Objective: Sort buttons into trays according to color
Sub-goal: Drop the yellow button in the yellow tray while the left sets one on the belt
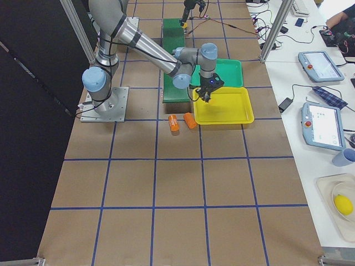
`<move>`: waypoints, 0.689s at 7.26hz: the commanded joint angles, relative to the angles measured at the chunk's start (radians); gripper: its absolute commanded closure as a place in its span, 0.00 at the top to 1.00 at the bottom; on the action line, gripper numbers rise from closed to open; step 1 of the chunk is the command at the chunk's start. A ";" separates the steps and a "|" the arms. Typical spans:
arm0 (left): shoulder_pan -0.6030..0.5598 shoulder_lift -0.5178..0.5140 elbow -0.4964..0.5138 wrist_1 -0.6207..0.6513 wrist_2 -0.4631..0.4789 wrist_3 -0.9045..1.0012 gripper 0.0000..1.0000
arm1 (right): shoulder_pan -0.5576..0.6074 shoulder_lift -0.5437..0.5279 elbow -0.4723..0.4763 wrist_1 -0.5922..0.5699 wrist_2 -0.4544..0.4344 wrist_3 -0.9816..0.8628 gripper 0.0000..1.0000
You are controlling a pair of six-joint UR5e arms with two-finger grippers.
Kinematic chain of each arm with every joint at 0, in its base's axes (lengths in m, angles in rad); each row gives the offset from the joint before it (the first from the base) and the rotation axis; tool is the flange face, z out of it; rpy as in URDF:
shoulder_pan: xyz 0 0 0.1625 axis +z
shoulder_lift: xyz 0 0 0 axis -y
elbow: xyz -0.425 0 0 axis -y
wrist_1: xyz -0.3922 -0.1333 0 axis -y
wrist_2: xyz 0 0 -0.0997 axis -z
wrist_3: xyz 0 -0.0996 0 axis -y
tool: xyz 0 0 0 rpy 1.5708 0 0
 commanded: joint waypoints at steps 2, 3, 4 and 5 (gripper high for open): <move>0.001 0.066 -0.160 0.108 -0.001 0.109 0.54 | -0.002 -0.035 -0.010 0.036 0.038 -0.001 1.00; 0.004 0.079 -0.154 0.108 -0.001 0.117 1.00 | 0.000 -0.093 -0.010 0.114 0.083 0.003 1.00; 0.009 0.090 -0.128 0.113 -0.001 0.116 1.00 | 0.001 -0.186 -0.009 0.246 0.085 -0.001 1.00; 0.006 0.104 -0.052 0.101 0.001 0.099 1.00 | 0.007 -0.297 -0.009 0.363 0.086 0.000 1.00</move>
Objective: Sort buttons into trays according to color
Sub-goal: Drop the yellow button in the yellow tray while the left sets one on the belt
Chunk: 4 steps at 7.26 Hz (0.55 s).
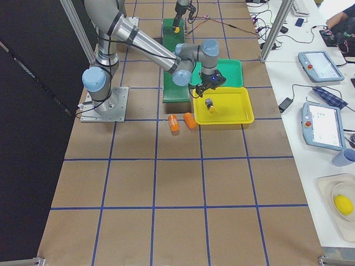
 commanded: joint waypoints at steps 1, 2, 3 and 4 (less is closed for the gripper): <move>0.000 0.019 0.150 -0.030 0.004 -0.011 1.00 | 0.019 -0.244 0.013 0.245 0.008 0.003 1.00; 0.000 0.033 0.209 -0.103 0.001 -0.013 1.00 | 0.035 -0.318 0.046 0.303 0.010 0.008 1.00; 0.001 0.053 0.285 -0.148 0.006 -0.014 1.00 | 0.050 -0.325 0.082 0.297 0.017 0.009 1.00; 0.012 0.070 0.388 -0.220 0.007 -0.014 1.00 | 0.076 -0.337 0.103 0.292 0.040 0.043 1.00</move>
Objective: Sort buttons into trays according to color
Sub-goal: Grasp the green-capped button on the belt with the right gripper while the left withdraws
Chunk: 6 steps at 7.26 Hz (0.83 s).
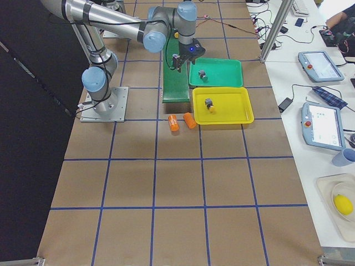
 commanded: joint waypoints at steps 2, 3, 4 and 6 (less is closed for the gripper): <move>0.065 0.029 0.236 -0.274 0.007 -0.118 1.00 | 0.133 0.003 0.038 -0.006 0.033 0.253 1.00; 0.071 0.036 0.253 -0.274 -0.004 -0.133 1.00 | 0.161 0.025 0.053 -0.012 0.034 0.263 1.00; 0.065 0.051 0.236 -0.271 0.009 -0.133 1.00 | 0.181 0.052 0.060 -0.061 0.043 0.263 1.00; 0.067 0.037 0.232 -0.268 0.003 -0.131 1.00 | 0.189 0.094 0.070 -0.092 0.071 0.320 1.00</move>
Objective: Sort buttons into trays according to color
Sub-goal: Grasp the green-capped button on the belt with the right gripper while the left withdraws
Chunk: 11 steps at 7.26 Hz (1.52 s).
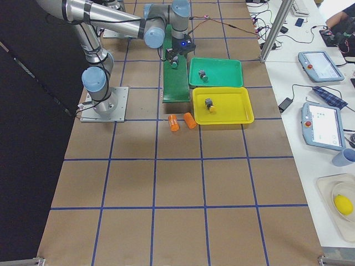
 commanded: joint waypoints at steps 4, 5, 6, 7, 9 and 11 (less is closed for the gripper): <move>0.021 -0.010 -0.002 0.000 -0.009 0.018 1.00 | 0.041 0.037 0.102 -0.083 0.018 0.126 1.00; 0.021 -0.013 -0.003 0.000 -0.009 0.018 1.00 | 0.041 0.054 0.103 -0.100 0.018 0.147 1.00; 0.019 0.005 -0.006 -0.002 -0.009 0.018 1.00 | 0.040 0.065 0.102 -0.100 0.016 0.150 1.00; 0.021 0.001 -0.012 -0.006 -0.007 0.020 1.00 | 0.041 0.065 0.103 -0.102 0.018 0.152 1.00; 0.021 0.004 -0.020 -0.002 -0.007 0.013 1.00 | 0.040 0.083 0.103 -0.108 0.018 0.149 1.00; 0.018 -0.013 -0.019 0.000 -0.009 0.015 1.00 | 0.040 0.095 0.100 -0.114 0.015 0.149 1.00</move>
